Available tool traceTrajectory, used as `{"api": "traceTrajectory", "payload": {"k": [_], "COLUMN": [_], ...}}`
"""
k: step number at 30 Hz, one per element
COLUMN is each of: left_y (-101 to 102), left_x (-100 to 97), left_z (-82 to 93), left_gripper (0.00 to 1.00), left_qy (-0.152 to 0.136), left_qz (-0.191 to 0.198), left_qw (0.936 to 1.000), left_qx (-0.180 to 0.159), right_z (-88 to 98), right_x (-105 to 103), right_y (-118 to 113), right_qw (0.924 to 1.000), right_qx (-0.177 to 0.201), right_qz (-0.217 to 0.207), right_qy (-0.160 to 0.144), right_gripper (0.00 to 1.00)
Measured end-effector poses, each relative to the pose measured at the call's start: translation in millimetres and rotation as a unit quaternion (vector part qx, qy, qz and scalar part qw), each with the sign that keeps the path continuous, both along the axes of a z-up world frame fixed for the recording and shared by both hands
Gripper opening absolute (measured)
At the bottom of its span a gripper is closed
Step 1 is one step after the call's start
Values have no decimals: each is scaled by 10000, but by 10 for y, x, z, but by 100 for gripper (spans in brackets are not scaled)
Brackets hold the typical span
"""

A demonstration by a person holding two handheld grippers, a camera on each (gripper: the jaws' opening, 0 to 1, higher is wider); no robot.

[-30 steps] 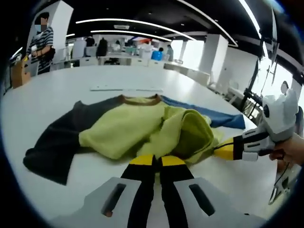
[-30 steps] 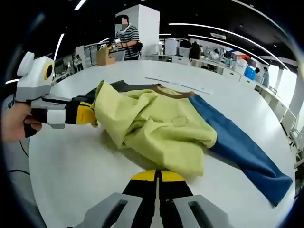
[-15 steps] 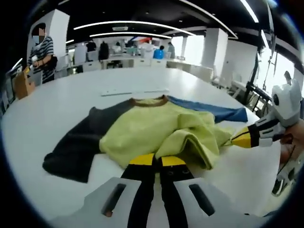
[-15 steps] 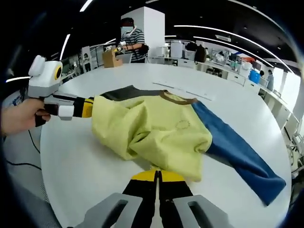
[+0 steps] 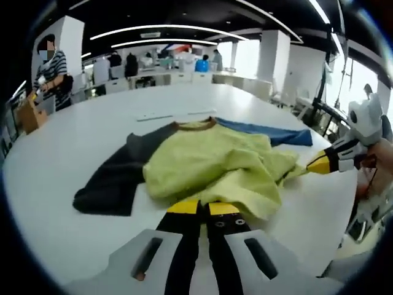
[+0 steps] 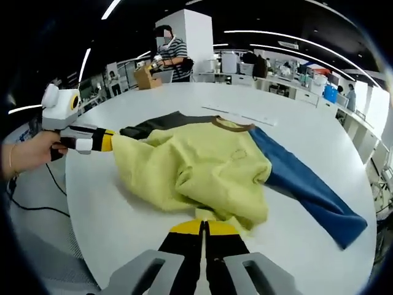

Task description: Fold the garment on the visible template until the final outline fits inside the template.

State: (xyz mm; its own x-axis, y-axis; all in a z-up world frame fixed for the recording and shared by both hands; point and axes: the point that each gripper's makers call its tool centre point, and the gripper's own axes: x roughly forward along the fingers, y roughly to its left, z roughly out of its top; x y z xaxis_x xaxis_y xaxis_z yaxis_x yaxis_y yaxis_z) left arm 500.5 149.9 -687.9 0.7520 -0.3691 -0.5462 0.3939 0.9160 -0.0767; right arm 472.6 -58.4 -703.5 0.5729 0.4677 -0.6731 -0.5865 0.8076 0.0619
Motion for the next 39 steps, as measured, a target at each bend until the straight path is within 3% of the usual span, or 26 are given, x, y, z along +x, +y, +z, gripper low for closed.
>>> {"api": "traceTrajectory", "payload": {"k": [16,29,33,36,39], "left_y": [209,345,351,372,424], "left_x": [-355,-502,-615,-708,-750], "left_z": [12,-74,-78,-23,52], "left_gripper": [0,1,7,13,15], "left_qy": [122,218,280,346,320], "left_qz": [-196,-283,-556,-709,-766], "left_qw": [9996,9988,9968,9960,9956], "left_qx": [190,342,507,428,440], "right_z": [188,-90,-87,-64,-54], "right_x": [-231,-504,-499,-484,-457], "right_y": [-74,-125,-133,-128,-113], "right_qw": [9996,9987,9970,9957,9944], "right_qx": [231,237,368,437,418], "right_qz": [33,-257,-497,-641,-810], "right_qy": [-145,377,475,501,540], "right_gripper": [0,0,0,0,11]}}
